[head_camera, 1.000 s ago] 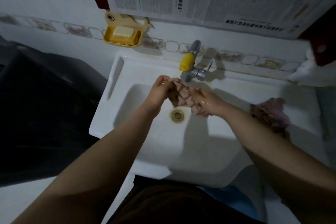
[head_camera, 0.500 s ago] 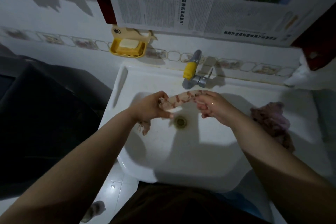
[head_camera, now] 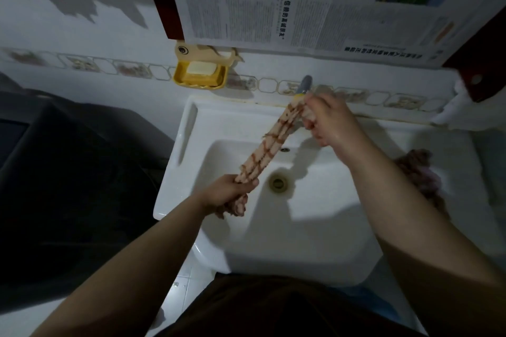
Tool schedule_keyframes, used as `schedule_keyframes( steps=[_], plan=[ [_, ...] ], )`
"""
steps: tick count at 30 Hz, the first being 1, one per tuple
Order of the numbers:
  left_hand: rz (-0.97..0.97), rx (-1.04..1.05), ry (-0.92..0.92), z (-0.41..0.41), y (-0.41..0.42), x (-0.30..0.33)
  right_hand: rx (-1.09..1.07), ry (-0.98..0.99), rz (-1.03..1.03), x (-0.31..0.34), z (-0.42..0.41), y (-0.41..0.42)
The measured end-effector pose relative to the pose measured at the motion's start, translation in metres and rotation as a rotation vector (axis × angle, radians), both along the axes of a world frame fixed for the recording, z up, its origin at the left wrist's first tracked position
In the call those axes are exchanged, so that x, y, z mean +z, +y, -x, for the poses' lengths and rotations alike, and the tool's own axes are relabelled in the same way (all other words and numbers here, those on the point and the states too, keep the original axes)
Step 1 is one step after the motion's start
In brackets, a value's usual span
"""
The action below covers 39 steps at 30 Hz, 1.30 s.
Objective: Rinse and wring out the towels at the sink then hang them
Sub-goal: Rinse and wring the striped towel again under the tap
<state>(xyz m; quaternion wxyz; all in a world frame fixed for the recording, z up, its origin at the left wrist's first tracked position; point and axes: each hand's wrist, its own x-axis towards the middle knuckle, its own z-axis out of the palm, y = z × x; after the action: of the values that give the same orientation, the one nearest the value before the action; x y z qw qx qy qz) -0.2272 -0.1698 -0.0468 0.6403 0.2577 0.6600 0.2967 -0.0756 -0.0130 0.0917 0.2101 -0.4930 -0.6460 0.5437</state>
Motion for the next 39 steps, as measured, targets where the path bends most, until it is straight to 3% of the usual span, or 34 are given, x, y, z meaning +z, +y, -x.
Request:
schedule_keyframes(
  steps=[3,6,9,15,19,23,27,29,31,34,36,39],
  plan=[
    [0.131,0.276,-0.445,-0.004,0.002,-0.003,0.011,-0.071,-0.158,-0.007,0.016,-0.018],
    [-0.006,0.463,-0.870,-0.009,0.010,0.001,0.068,-0.082,-0.307,-0.018,0.026,-0.036],
    [-0.140,0.549,-1.038,-0.014,0.018,0.013,0.301,-0.116,-0.258,-0.034,0.030,-0.055],
    [-0.169,0.631,-0.957,0.017,0.029,0.018,0.822,-0.261,-0.178,-0.047,0.002,-0.065],
    [-0.225,0.400,-0.644,0.032,0.025,0.022,0.641,-0.216,0.028,-0.050,-0.011,-0.051],
    [-0.271,-0.106,-0.349,0.039,0.021,0.034,0.475,-0.044,0.040,-0.043,-0.003,-0.034],
    [-0.239,-0.372,-0.148,0.032,0.028,0.054,0.450,0.059,-0.011,-0.039,0.015,-0.040],
    [-0.217,-0.342,-0.143,0.033,0.030,0.057,0.447,0.107,-0.093,-0.037,0.014,-0.045],
    [-0.146,-0.233,-0.259,0.035,0.030,0.065,0.569,0.061,-0.216,-0.036,0.006,-0.051],
    [-0.071,-0.227,-0.454,0.037,0.029,0.078,0.855,-0.423,-0.777,-0.049,-0.007,-0.057],
    [-0.022,-0.304,-0.465,0.030,0.033,0.084,0.816,-0.625,-1.133,-0.056,-0.006,-0.057],
    [0.094,-0.514,-0.485,0.017,0.041,0.092,0.813,-0.487,-1.376,-0.062,0.006,-0.048]
  ],
)
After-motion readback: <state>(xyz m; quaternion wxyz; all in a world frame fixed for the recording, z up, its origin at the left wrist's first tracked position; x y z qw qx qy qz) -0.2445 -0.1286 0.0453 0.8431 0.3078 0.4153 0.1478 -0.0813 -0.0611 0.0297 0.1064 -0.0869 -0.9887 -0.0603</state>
